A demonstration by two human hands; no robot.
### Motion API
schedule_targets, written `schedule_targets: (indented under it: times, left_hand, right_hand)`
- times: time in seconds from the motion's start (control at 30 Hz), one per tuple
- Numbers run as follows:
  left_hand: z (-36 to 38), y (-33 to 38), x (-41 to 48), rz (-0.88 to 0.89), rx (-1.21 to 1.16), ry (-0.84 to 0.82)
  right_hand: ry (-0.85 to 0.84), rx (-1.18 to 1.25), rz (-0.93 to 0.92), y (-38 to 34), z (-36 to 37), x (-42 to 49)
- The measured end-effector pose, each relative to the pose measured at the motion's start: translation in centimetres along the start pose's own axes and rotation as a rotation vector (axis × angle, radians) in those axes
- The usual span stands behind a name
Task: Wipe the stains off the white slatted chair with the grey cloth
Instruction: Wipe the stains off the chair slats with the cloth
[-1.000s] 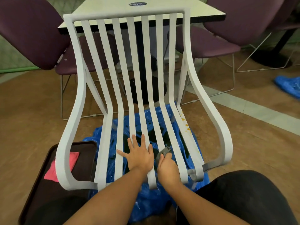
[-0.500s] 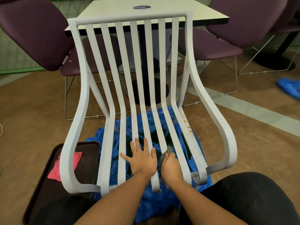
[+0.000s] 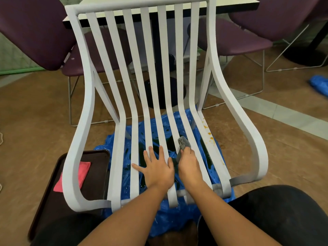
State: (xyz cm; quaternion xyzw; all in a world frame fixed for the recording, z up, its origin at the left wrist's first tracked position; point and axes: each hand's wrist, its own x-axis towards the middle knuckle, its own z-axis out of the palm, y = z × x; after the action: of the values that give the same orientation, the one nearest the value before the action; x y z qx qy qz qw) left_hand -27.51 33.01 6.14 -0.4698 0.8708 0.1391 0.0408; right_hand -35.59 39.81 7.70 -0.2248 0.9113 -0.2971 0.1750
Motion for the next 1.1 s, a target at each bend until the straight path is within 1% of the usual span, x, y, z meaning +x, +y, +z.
schedule_targets:
  times: [0.07,0.2,0.27,0.37,0.5,0.57,0.73,0.83,0.9,1.0,1.1]
  left_hand:
    - [0.0,-0.1,0.0,-0.001,-0.003,-0.002]
    - [-0.3,0.0,-0.1,-0.005,-0.01,-0.005]
    - [-0.5,0.0,-0.2,-0.005,-0.017,-0.006]
    - [-0.5,0.0,-0.3,-0.005,-0.022,-0.011]
    - [-0.5,0.0,-0.3,-0.008,-0.021,-0.018]
    - [-0.5,0.0,-0.3,-0.01,-0.018,-0.016]
    - [-0.5,0.0,-0.1,-0.013,-0.006,-0.017]
    - [-0.4,0.0,-0.2,-0.013,-0.005,-0.016]
    - [-0.3,0.0,-0.2,-0.015,-0.004,-0.011]
    - [-0.3,0.0,-0.1,-0.017,0.008,-0.007]
    - [-0.2,0.0,-0.1,-0.018,0.013,-0.009]
  right_hand:
    - [0.045,0.056,-0.006,-0.5,-0.8,0.4]
    - [0.122,0.246,0.022,-1.6,-3.3,0.6]
    - [0.167,0.254,0.026,-1.8,-5.3,0.7]
    - [0.203,0.21,0.049,-1.0,-8.5,1.4]
    - [0.186,0.117,0.143,1.1,-10.2,2.4]
    - [0.138,0.003,0.196,2.4,-10.0,2.5]
    - [-0.061,-0.255,0.356,5.4,-6.6,2.6]
    - [-0.079,-0.332,0.389,5.3,-5.8,2.4]
    - [-0.052,-0.322,0.402,5.4,-5.8,2.4]
    - [0.034,-0.201,0.378,5.6,-5.7,2.9]
    - [0.045,-0.171,0.362,5.5,-5.6,3.8]
